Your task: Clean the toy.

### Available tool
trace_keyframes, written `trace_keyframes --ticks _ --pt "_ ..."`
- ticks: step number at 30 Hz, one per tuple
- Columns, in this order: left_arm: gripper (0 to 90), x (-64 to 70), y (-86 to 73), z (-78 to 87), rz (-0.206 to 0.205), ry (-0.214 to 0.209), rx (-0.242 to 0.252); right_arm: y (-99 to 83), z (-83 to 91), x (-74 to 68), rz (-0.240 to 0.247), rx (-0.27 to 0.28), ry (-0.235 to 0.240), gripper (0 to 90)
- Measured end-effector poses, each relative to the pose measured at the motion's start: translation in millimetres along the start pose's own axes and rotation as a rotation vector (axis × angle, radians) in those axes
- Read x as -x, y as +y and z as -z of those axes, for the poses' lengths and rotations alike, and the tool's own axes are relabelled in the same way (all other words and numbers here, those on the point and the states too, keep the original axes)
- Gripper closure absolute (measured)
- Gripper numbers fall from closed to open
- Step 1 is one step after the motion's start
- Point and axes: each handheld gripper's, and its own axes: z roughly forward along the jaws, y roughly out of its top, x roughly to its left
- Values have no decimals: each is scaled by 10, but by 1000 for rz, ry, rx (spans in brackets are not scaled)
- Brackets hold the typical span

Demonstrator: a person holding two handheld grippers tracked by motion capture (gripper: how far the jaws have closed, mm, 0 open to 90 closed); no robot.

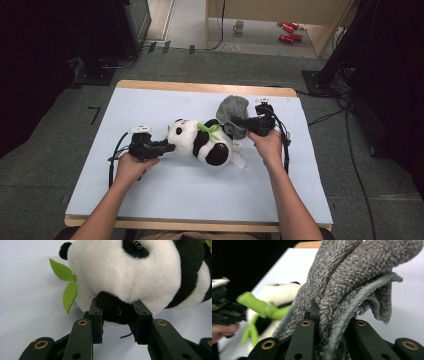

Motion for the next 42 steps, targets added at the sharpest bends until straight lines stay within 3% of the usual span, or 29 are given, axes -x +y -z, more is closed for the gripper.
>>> trace_keyframes --ticks 5,12,19,22,24,28,32,42 --pt "668 -6 15 -7 3 -4 3 -76 35 118 -30 -2 -29 802" --pt "668 -19 25 -8 13 -9 -1 -129 36 177 -24 -29 -92 803" --pt "667 -31 32 -11 27 -11 0 -229 1 279 -40 -106 -144 803" --pt "667 -39 41 -11 35 -15 3 -271 25 313 -42 -148 -188 803" --pt "667 -45 51 -14 41 -17 6 -294 88 360 -56 -143 -208 802" --pt "669 -44 90 -19 49 -17 8 -286 290 393 -75 -81 -185 803" --pt "674 -46 122 -23 58 -18 2 -209 503 247 -57 -11 -145 803" --pt "674 -44 142 -30 65 -14 6 -22 677 -253 24 28 -51 803"
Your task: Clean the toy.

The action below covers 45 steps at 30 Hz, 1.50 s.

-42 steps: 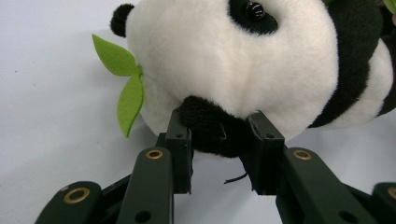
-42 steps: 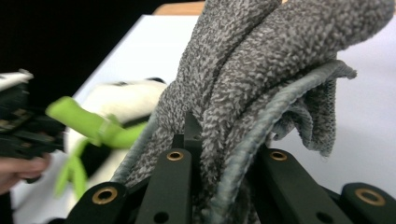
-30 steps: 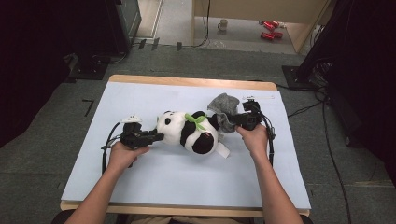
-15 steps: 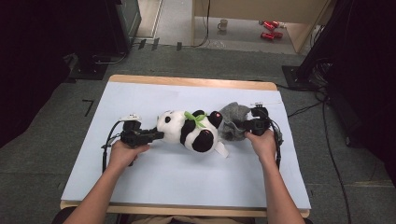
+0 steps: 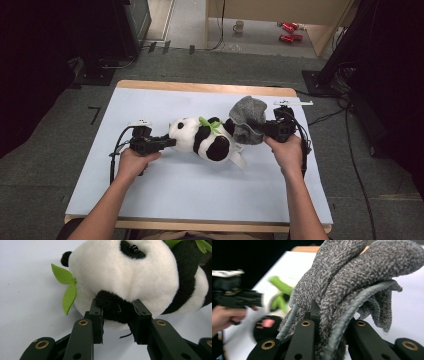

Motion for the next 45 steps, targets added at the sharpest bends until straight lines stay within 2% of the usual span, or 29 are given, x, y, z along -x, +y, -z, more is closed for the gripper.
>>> trace_keyframes --ticks 2,3,4,8,12,15,19,22,23,25,26,29,30,32,39,42,45 --pt "675 2 -1 0 1 0 -1 47 33 -111 14 9 27 803" --pt "674 1 -1 -1 -1 0 0 90 58 -232 39 20 53 803" --pt "674 2 -1 0 -4 0 -2 90 58 -232 39 20 53 803" --pt "680 1 -1 -4 -7 2 -3 129 56 -467 74 26 110 801" --pt "682 16 4 1 -10 10 -10 86 -95 -661 106 -12 163 801" --pt "681 22 6 1 -9 14 -12 13 -249 -732 116 -60 180 801" --pt "682 24 -1 -11 -17 24 -25 -148 -396 -650 94 -121 183 801" --pt "682 23 1 -14 -10 21 -30 -206 -370 -569 93 -127 155 801" --pt "683 24 1 -16 -10 21 -32 -257 -349 -502 74 -130 160 800" --pt "683 20 0 -20 -12 27 -41 -285 -344 -476 72 -135 157 800" --pt "683 16 -1 -22 -7 29 -45 -311 -338 -444 69 -141 143 801" --pt "684 3 1 -21 3 24 -42 -382 -339 -311 68 -180 60 801" --pt "684 3 1 -23 4 23 -40 -407 -344 -264 57 -188 54 801" --pt "684 0 3 -23 6 22 -36 -435 -350 -188 34 -183 63 801" --pt "684 -3 3 -18 3 21 -36 -426 -277 -21 20 -184 -9 801" --pt "684 -4 4 -17 5 20 -37 -377 -172 -10 8 -150 -2 802" --pt "684 -7 3 -18 5 16 -35 -281 -49 -97 14 -100 33 802"
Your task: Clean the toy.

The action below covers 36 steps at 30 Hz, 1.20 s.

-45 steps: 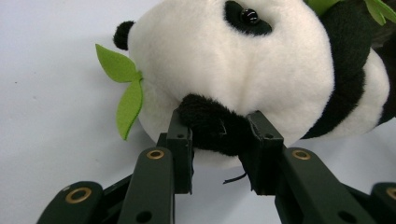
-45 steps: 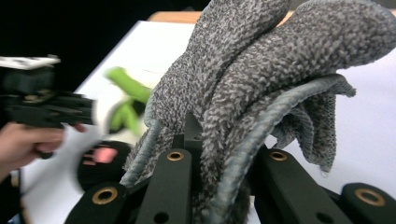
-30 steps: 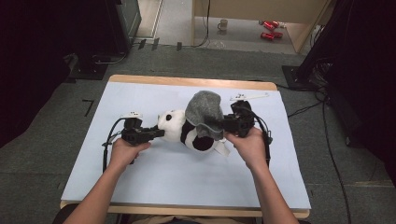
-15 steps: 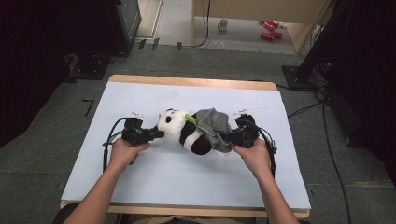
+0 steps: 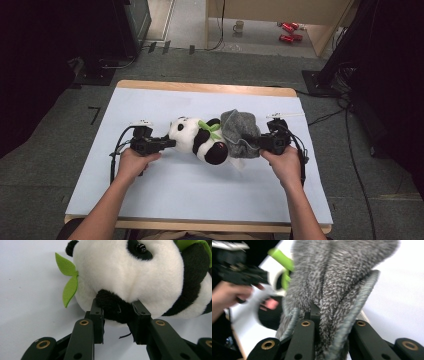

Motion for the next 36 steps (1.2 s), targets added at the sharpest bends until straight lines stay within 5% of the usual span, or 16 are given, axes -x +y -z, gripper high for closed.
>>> trace_keyframes --ticks 7,15,17,21,25,27,36 --pt "684 2 -2 -2 -6 2 3 185 109 -407 88 54 68 802" --pt "684 5 -3 -3 -5 2 5 300 42 -959 178 78 238 802" --pt "684 7 -3 -3 -3 3 6 285 -28 -1027 195 59 245 801" --pt "684 5 -3 0 -3 2 1 189 -265 -922 175 -21 202 802" --pt "684 7 -5 -2 -9 0 -3 70 -427 -693 156 -84 108 802" --pt "684 11 -4 0 -11 -1 -2 39 -417 -591 116 -79 146 802" --pt "686 21 3 6 -16 -10 -2 -67 -252 -311 71 -80 89 802"
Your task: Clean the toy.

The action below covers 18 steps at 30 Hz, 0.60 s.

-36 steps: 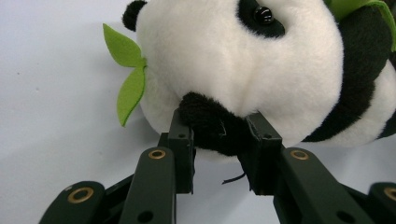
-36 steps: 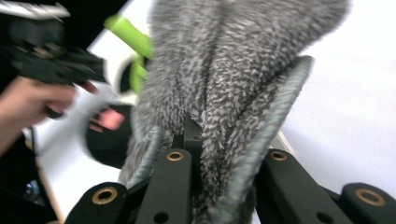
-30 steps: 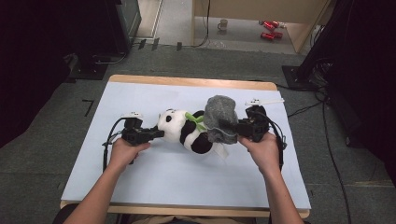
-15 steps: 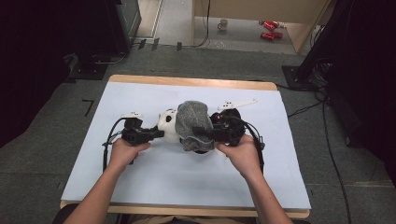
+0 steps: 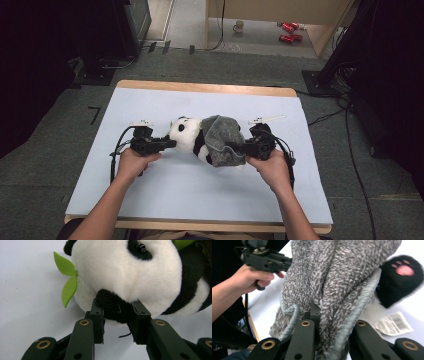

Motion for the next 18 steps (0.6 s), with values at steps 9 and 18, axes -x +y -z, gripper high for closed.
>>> trace_keyframes --ticks 9,18 --pt "690 -12 8 6 9 5 -1 -105 35 300 -44 -47 -113 803" --pt "707 11 36 37 30 -14 0 -34 343 346 -46 35 -193 803"
